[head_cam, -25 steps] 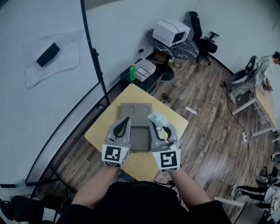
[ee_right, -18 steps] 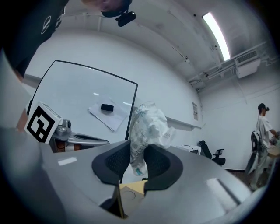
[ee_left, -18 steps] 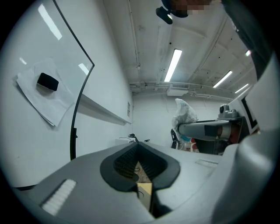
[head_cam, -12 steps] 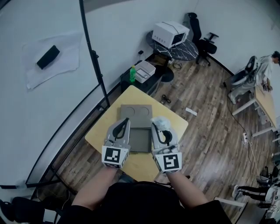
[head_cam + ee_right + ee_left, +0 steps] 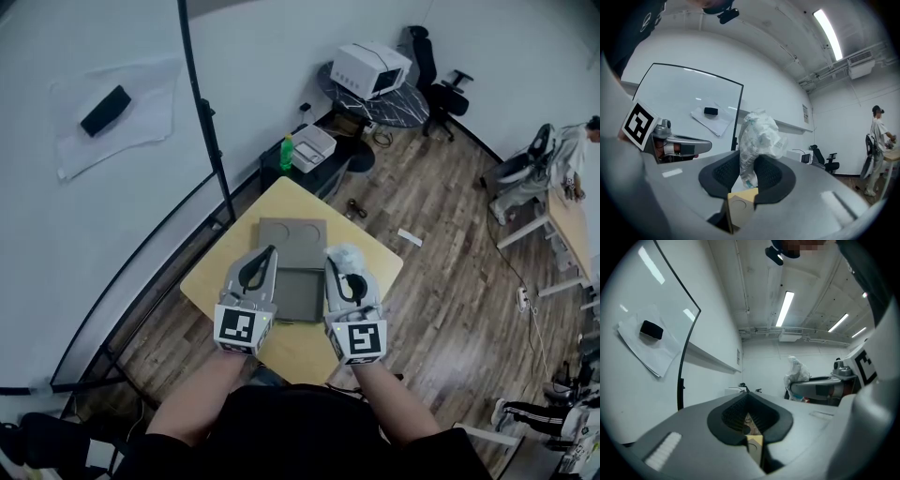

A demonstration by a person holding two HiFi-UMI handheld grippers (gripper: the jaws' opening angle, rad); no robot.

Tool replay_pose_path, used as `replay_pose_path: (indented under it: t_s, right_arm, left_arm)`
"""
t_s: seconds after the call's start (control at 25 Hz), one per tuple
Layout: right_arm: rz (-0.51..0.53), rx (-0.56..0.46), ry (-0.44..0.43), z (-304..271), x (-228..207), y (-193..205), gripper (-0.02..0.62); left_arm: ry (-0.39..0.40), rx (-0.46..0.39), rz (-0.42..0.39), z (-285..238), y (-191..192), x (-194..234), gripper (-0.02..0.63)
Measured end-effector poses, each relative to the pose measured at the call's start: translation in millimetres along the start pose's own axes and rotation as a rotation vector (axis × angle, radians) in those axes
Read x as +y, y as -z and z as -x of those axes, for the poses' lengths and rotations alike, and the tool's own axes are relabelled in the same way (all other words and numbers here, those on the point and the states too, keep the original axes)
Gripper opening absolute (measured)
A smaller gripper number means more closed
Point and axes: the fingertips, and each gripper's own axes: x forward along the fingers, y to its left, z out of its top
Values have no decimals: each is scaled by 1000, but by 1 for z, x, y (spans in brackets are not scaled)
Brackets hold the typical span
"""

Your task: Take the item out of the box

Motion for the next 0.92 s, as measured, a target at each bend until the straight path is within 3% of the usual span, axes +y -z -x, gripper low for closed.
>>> replay_pose_path:
  t_s: [0.56,0.92]
  right_arm:
    - [-11,3,4,-3,2,5,87]
    - [-18,9,11,-8,1,1,86]
  left_arm:
    - [-7,27,1,5,-1,4,0]
    - [-14,-27,-13,8,-3,14,0]
